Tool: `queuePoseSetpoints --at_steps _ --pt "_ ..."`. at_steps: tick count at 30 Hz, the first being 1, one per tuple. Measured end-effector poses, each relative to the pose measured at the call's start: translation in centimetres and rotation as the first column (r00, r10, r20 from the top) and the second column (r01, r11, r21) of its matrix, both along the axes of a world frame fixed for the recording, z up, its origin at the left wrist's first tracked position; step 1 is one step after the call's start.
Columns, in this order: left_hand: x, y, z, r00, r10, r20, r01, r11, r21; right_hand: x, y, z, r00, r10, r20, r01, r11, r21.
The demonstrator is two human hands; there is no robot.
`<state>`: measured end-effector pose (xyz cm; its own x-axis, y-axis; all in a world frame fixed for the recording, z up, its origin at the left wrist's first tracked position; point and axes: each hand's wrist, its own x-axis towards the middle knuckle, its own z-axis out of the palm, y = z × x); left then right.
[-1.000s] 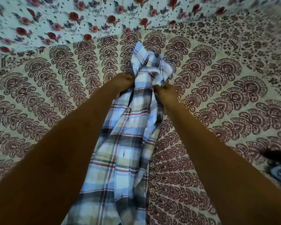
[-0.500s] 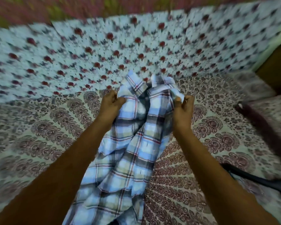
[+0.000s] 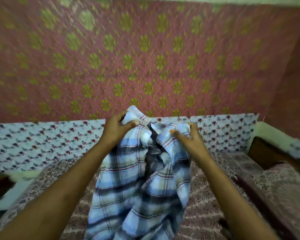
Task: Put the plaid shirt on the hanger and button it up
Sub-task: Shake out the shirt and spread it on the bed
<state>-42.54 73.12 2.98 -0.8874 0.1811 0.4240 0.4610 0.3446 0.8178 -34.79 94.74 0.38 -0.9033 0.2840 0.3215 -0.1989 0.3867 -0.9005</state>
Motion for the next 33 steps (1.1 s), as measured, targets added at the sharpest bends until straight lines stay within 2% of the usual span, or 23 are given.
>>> queuePoseSetpoints --at_steps 2,4,6,8,11,14,17,21,24,27,33 --pt "3.3 -2.4 3.2 0.999 -0.032 -0.008 0.032 0.999 0.004 3.8 -1.0 2.9 1.0 -0.003 -0.022 0.006 0.99 0.143" --pt "6.1 -4.8 5.4 0.998 -0.049 0.05 0.049 0.999 0.002 7.0 -2.0 5.0 0.993 -0.043 -0.108 0.071 0.96 0.272" --pt "8.7 -6.9 7.2 0.983 -0.137 0.12 0.136 0.991 0.011 9.7 -3.0 6.5 0.977 -0.086 -0.193 0.15 0.927 0.344" --pt "11.0 -8.6 8.7 0.965 -0.209 0.156 0.204 0.978 0.046 12.2 -4.3 7.7 0.958 -0.11 -0.265 0.199 0.92 0.337" --pt "14.9 -10.4 11.2 0.954 -0.255 0.155 0.238 0.964 0.119 16.3 -6.1 9.6 0.942 -0.155 -0.297 0.23 0.944 0.238" --pt "17.8 -11.1 14.4 0.966 -0.25 0.067 0.236 0.956 0.172 19.5 -6.9 12.4 0.893 -0.18 -0.412 0.287 0.933 0.215" --pt "20.1 -11.3 17.7 0.966 -0.249 -0.064 0.257 0.944 0.205 22.2 -7.5 15.6 0.794 -0.235 -0.561 0.4 0.896 0.191" --pt "22.2 -11.1 20.2 0.94 -0.236 -0.248 0.303 0.91 0.283 24.7 -8.3 18.8 0.697 -0.214 -0.684 0.461 0.865 0.2" --pt "22.9 -10.9 19.8 0.922 -0.16 -0.354 0.272 0.915 0.296 25.2 -8.7 19.1 0.644 -0.209 -0.736 0.494 0.848 0.191" --pt "21.9 -10.6 17.9 0.919 -0.082 -0.385 0.211 0.928 0.306 24.2 -8.5 17.6 0.649 -0.227 -0.726 0.506 0.842 0.189" --pt "16.2 -7.9 10.1 0.96 -0.076 -0.27 0.143 0.96 0.24 18.6 -5.7 10.1 0.742 -0.265 -0.615 0.523 0.803 0.286"
